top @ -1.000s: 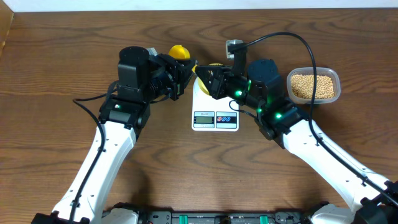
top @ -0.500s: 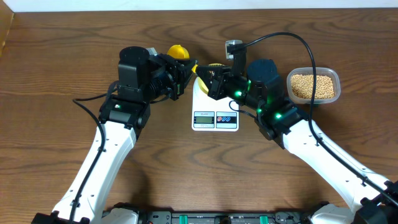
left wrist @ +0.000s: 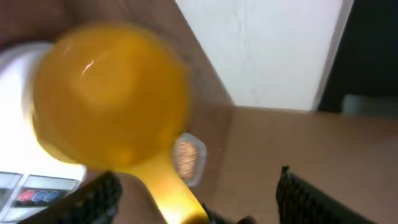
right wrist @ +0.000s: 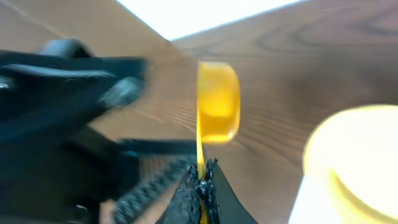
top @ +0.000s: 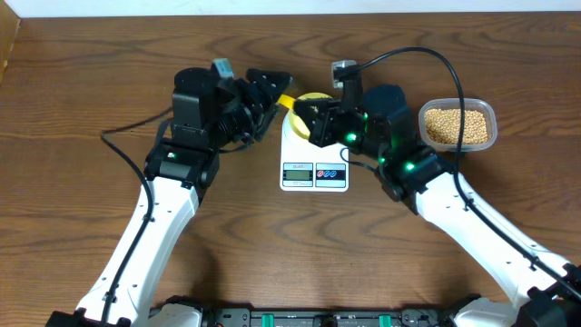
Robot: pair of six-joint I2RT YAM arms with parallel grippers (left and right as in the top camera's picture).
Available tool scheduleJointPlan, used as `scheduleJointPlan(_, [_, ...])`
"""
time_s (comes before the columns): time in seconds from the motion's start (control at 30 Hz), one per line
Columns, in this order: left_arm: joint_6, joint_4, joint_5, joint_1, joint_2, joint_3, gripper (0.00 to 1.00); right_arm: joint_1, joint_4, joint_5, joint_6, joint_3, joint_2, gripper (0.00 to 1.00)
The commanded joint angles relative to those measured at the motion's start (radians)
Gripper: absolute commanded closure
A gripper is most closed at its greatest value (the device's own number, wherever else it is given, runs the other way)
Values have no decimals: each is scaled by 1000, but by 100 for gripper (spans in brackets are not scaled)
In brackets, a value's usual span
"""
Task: Scoop item into bowl and weigh 50g on scale
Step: 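Open the left gripper and carry the scoop right to the soybean tub, then lower the scoop into the soybeans with the right gripper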
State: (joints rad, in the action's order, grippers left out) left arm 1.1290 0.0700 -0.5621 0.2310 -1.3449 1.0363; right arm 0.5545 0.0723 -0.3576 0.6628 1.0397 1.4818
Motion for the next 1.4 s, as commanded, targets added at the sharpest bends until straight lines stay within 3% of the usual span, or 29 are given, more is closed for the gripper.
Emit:
scheduleJointPlan(0.0, [-359,10,13,2,10,-2,12,-39,-103,8,-77,88,-10,99])
scheduleJointPlan(0.2, [-560,44,14,2,10,-2,10,-132,-507,31,-240,327,-10,99])
scheduleJointPlan(0.4, [-587,48,14,2,10,-2,10,-245,-830,171,-321,521,-10,99])
scheduleJointPlan(0.57, [-607,48,14,2,10,-2,10,-355,-1017,309,-351,581,-10,99])
scheduleJointPlan(0.93, [-632,49,14,2,4,-2,10,-643,-1144,329,-439,583,66,99])
scheduleJointPlan(1.37, [-632,53,14,2,4,-2,10,-687,-1120,330,-550,583,276,99])
